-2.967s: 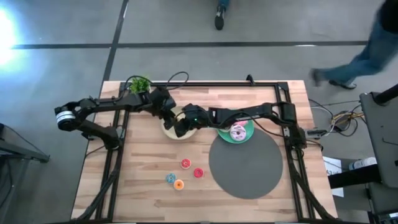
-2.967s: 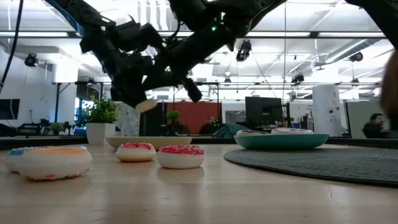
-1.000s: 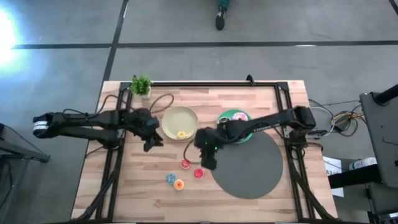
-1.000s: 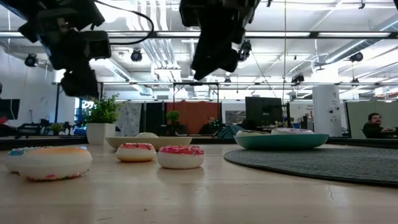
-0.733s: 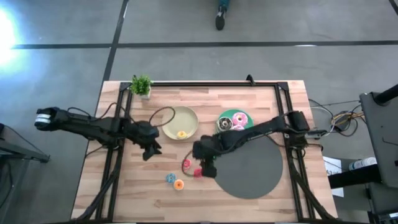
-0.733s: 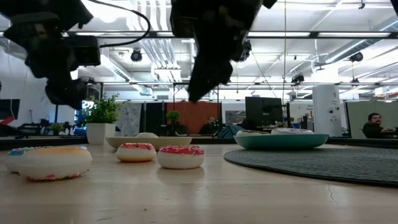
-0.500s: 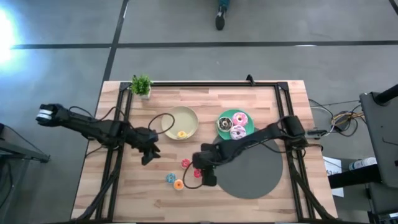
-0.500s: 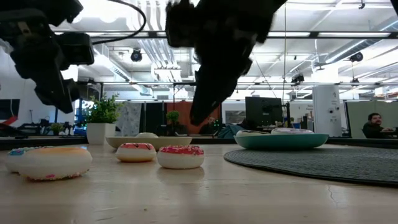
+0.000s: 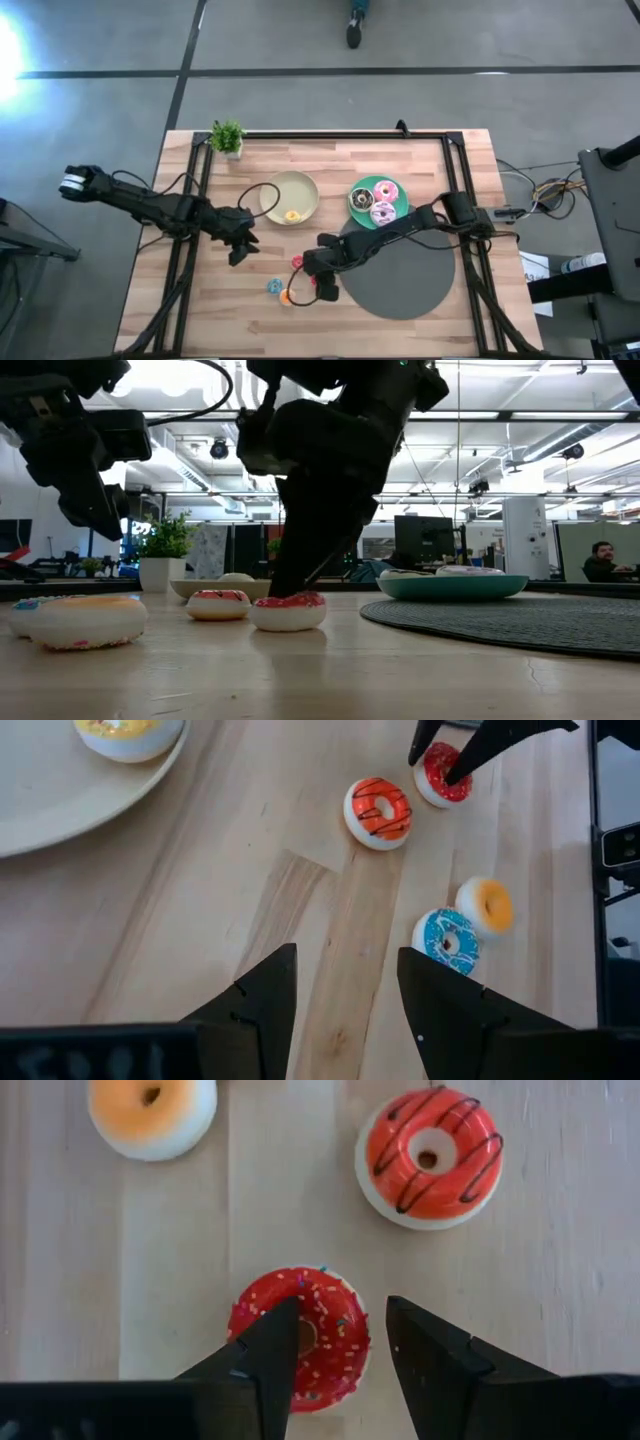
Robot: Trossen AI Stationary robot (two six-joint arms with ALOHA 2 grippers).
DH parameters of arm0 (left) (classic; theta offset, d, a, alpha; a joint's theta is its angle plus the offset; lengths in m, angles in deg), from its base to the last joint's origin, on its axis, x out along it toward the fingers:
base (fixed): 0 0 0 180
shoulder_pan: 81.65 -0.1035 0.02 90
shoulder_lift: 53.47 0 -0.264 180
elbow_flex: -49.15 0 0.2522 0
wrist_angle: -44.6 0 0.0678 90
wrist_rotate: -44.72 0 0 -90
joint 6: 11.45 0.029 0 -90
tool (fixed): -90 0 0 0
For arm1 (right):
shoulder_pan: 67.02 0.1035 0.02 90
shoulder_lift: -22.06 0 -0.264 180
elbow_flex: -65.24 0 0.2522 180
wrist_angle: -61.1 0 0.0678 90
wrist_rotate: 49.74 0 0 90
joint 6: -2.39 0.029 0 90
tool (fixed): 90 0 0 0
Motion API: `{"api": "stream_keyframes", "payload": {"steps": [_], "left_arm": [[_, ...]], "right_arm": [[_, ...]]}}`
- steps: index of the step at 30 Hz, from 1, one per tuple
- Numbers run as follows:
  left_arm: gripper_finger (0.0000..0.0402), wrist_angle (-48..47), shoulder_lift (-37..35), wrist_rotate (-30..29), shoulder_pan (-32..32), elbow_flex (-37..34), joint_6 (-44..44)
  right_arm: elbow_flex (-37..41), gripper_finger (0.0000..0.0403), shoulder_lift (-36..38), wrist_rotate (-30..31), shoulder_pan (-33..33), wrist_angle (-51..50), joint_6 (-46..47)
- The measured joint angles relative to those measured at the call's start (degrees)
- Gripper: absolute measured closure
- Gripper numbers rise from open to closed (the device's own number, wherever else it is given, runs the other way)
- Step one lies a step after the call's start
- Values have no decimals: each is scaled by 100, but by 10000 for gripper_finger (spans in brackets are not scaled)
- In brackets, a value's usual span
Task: Pick & Place donuts
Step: Put the small red donut on the white plate
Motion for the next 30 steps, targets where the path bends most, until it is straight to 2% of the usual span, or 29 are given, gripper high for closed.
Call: {"api": "stream_keyframes", "payload": {"steps": [8,14,19,21,24,30], "left_arm": [[253,-13,0,-57,0,0,56],[253,-13,0,-144,-2,0,133],[253,-15,0,-148,-4,0,121],[253,-15,0,-151,-4,0,83],[253,13,0,-152,-4,5,12],[253,9,-37,-184,-4,106,0]], "right_arm": [[-80,274,16,-53,11,-548,-320],[-85,317,-68,-89,24,-595,-313],[-117,367,-56,-72,-11,-486,94],[-143,385,21,146,-72,-468,267],[-176,389,265,647,-268,-444,368],[-183,390,725,1145,-1167,-454,703]]}}
